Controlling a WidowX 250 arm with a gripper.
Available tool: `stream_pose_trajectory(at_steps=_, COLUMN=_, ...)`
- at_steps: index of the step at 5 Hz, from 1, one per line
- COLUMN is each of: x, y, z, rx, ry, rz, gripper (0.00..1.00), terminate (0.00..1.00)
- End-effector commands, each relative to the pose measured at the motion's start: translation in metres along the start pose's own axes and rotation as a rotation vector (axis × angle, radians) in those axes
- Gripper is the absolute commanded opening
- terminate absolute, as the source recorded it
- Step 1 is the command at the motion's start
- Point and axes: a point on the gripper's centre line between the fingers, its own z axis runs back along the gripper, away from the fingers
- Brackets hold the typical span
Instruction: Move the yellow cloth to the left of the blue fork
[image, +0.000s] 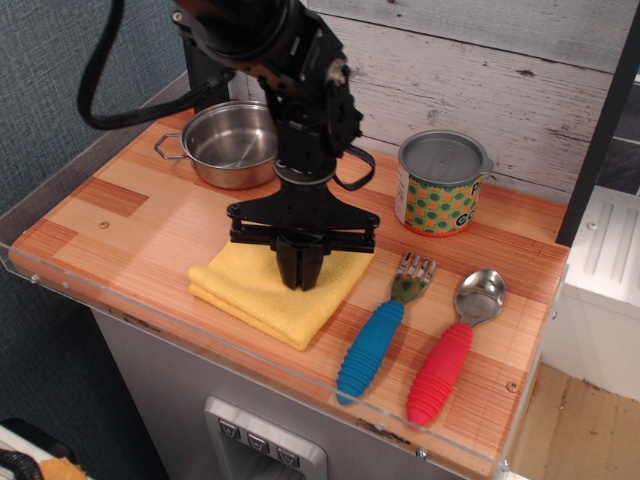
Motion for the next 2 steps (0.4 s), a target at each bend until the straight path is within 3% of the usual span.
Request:
stream_pose_trajectory(at_steps=1, x=0.0006, y=0.0106, z=0.0100, rx=0.033, ry=-0.012, rz=0.076, gripper=0.00, terminate=0.00)
stream_pose_trajectory(at_steps=2, x=0.0055, y=0.0167, z=0.0101, rx=0.045, ry=-0.022, rz=0.092, gripper=0.00, terminate=0.00)
